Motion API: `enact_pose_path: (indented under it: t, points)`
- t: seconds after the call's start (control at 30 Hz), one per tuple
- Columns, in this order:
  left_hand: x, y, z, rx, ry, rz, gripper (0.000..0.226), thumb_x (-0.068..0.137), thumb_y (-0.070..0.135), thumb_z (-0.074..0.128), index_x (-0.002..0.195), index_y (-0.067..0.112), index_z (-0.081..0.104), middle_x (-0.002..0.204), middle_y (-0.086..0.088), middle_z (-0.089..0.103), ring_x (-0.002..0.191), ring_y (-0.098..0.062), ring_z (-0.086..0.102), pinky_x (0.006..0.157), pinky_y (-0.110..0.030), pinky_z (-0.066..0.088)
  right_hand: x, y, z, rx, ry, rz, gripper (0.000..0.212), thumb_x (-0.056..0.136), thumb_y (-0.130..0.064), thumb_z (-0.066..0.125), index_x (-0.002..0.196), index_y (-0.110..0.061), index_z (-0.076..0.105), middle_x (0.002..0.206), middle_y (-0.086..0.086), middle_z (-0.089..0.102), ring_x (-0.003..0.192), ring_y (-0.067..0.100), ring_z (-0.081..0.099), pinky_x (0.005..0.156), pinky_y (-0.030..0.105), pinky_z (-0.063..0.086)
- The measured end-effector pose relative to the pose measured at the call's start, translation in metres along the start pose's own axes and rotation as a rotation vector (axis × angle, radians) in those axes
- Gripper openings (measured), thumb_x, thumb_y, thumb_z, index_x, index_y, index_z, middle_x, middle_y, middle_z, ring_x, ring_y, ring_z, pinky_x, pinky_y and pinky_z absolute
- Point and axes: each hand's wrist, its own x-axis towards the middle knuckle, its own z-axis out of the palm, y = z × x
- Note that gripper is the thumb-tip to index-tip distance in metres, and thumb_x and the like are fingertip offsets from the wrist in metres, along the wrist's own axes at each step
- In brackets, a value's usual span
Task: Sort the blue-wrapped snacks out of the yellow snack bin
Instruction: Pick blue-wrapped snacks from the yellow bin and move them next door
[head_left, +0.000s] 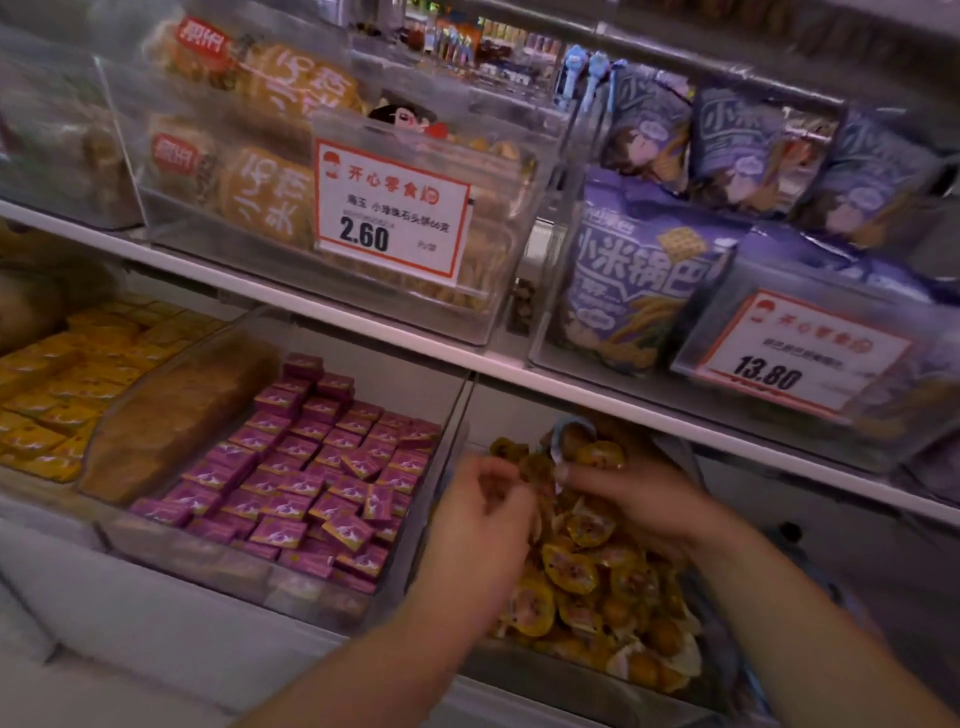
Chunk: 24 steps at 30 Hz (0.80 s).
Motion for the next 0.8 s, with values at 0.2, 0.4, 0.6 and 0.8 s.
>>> enact_pose_path:
  t: [0.2,0.4,0.6,0.8]
  points:
    - [-0.007,0.01,0.023,-0.542,-0.276,-0.443,0.036,0.099,0.041,0.05,0.109,0.014,0.071,0.103,-0.013,0.074,0.086,-0.027,0.073,0.068,-0.041,0.059,-0.044,0.023,0.025,0.134,0.204,-0.153,0.027,0.082,-0.005,0.076,0.104,-0.02,0.074,0.102,0.004,0.076,0.098,0.02,0.071,0.085,0.028,0.056]
    - [0.007,0.008,0.02,-0.279,-0.201,-0.277,0.033,0.095,-0.007,0.048,0.123,0.001,0.061,0.109,-0.021,0.069,0.079,-0.028,0.065,0.063,-0.032,0.057,-0.046,0.038,0.02,0.286,0.24,-0.061,0.025,0.084,-0.006,0.072,0.103,-0.022,0.077,0.11,0.002,0.075,0.106,0.02,0.069,0.089,0.034,0.056]
    - [0.013,0.004,0.018,-0.044,-0.259,-0.201,0.027,0.096,-0.003,0.049,0.104,0.009,0.071,0.102,-0.013,0.075,0.087,-0.025,0.072,0.061,-0.029,0.058,-0.046,0.045,0.002,0.292,0.306,-0.005,0.033,0.092,-0.002,0.063,0.08,-0.029,0.079,0.096,-0.001,0.078,0.095,0.017,0.073,0.077,0.029,0.058]
    - [0.015,-0.001,0.019,0.266,-0.373,0.006,0.026,0.091,0.0,0.061,0.102,0.021,0.072,0.102,0.001,0.076,0.094,-0.008,0.07,0.073,-0.021,0.055,-0.056,0.035,-0.009,-0.244,0.377,-0.232,0.016,0.083,-0.015,0.071,0.075,-0.029,0.07,0.082,-0.017,0.072,0.082,-0.001,0.067,0.071,0.014,0.051]
